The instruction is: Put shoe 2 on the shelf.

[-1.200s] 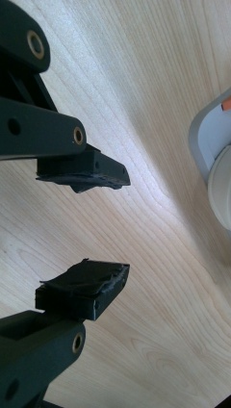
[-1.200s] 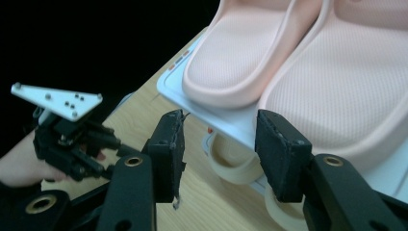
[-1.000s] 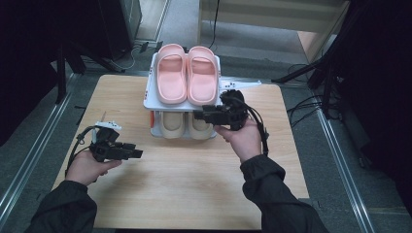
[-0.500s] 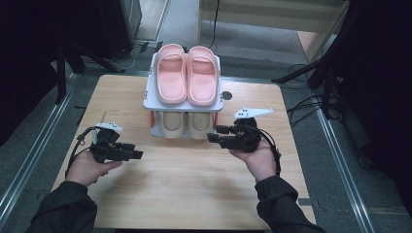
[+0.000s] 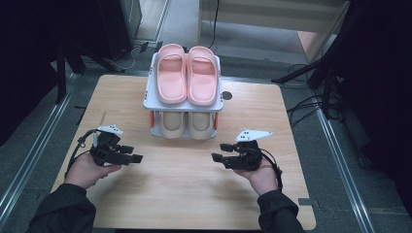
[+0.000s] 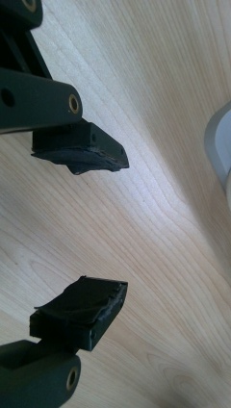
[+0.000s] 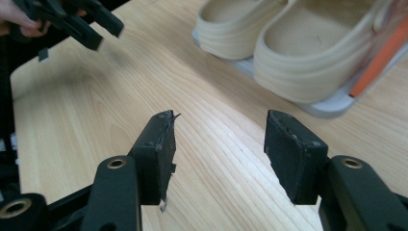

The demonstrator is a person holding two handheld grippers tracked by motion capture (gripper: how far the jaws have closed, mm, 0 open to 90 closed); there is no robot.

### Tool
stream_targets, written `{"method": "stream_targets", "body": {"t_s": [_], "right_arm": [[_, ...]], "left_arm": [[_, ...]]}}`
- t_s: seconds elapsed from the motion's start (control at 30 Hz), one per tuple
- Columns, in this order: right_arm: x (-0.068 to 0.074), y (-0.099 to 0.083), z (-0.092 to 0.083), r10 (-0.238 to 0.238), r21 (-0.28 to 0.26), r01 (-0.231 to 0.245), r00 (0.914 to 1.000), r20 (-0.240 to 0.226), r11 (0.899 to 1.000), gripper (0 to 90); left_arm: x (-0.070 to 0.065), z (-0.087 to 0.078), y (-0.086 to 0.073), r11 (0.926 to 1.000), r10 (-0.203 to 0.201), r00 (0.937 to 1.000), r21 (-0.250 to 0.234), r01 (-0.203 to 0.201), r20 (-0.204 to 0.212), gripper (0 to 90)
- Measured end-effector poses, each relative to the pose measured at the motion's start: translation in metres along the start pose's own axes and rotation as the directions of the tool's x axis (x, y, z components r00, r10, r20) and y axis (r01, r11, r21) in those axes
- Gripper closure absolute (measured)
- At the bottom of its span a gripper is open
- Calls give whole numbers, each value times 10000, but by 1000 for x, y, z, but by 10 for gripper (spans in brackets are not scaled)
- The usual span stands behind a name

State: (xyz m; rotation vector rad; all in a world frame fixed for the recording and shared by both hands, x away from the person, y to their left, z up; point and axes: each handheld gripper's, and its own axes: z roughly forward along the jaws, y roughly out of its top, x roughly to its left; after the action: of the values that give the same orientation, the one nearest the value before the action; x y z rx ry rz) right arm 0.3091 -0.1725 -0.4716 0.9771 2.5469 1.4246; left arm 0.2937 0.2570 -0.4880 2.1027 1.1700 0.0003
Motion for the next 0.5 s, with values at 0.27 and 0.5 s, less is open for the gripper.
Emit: {"method": "stream_targets", "body": {"t_s": [0.27,0.5], "right_arm": [[-8,-5,5,91,70,-90,9999,-80,9999,455],[-6,-4,12,-387,228,390,9992,-138,9990,445]], "left_arm": [[-2,0,-9,9976,653,9978,221,-651,-67,370],[-1,-2,-12,9969,784,9966,59,-783,-242,353]]}}
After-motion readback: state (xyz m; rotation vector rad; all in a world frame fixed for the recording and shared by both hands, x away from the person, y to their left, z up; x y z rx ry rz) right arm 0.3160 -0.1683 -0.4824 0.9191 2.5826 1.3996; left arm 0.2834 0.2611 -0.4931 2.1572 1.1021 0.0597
